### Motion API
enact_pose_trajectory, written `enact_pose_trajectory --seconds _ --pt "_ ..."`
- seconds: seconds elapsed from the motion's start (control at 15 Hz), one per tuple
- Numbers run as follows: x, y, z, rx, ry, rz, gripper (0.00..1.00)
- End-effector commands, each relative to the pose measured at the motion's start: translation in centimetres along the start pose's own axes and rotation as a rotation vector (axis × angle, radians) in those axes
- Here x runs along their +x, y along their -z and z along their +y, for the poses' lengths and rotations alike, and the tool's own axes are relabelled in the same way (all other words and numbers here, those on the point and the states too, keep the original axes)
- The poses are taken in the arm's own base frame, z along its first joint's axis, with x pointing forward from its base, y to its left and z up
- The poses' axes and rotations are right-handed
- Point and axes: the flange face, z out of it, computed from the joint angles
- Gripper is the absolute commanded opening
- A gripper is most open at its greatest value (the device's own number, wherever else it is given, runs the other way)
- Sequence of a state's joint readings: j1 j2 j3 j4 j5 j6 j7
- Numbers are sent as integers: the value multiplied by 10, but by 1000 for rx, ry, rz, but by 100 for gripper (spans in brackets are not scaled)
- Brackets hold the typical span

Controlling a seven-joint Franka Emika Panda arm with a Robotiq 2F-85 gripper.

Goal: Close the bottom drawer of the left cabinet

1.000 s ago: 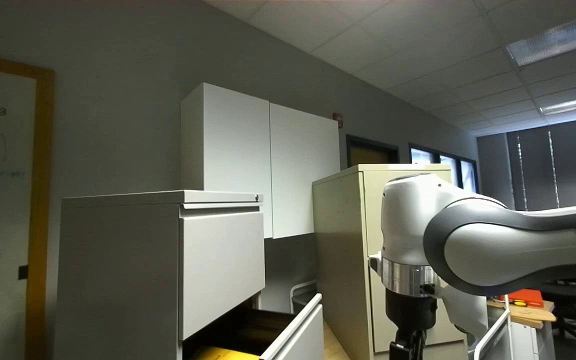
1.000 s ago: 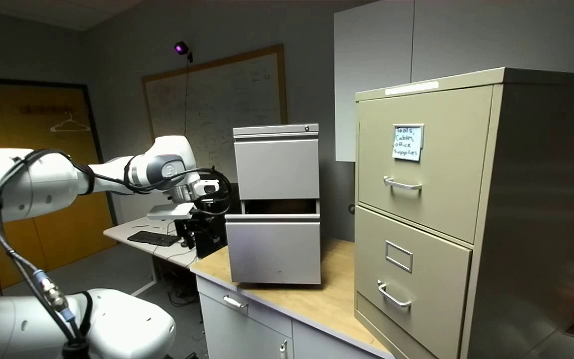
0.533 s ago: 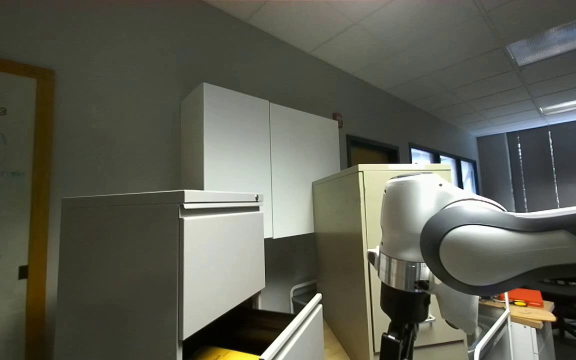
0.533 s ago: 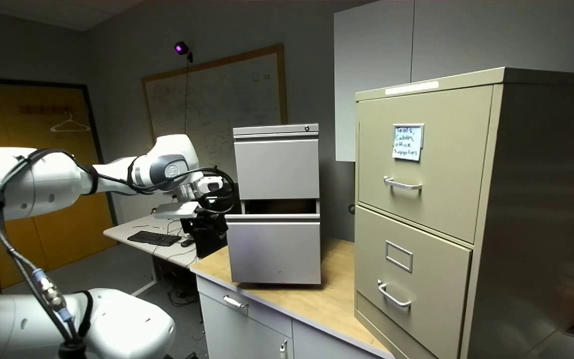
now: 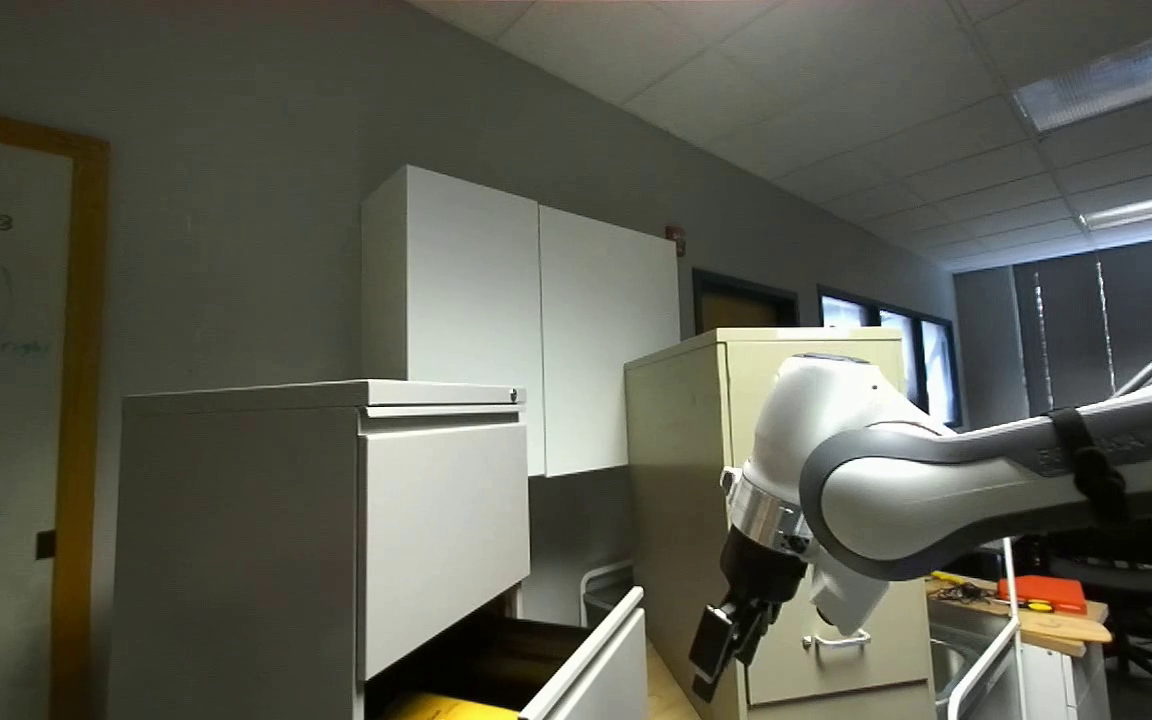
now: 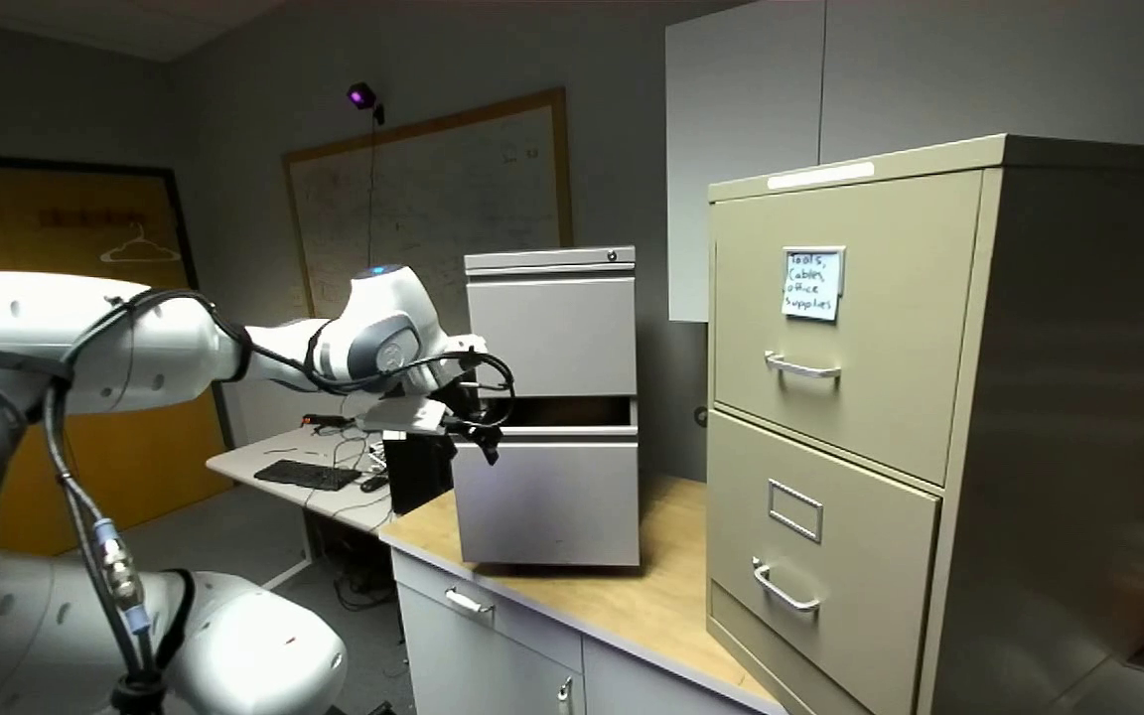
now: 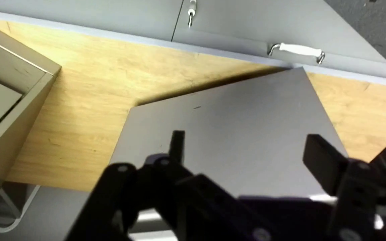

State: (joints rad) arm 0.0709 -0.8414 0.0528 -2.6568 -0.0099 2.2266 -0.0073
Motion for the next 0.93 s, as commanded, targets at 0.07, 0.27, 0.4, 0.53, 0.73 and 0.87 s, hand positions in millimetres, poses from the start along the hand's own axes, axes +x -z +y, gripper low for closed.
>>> enact_pose_trajectory --seconds 0.07,0.27,0.4,0.53,0.73,0.87 --pt "38 -25 43 60 -58 70 52" --pt "57 -45 74 128 -118 127 29" --pt "71 -56 92 184 -157 169 13" --pt "86 -64 101 252 -192 213 0" --pt "107 -76 101 341 -214 247 0" --pt "112 -92 98 385 -225 236 0"
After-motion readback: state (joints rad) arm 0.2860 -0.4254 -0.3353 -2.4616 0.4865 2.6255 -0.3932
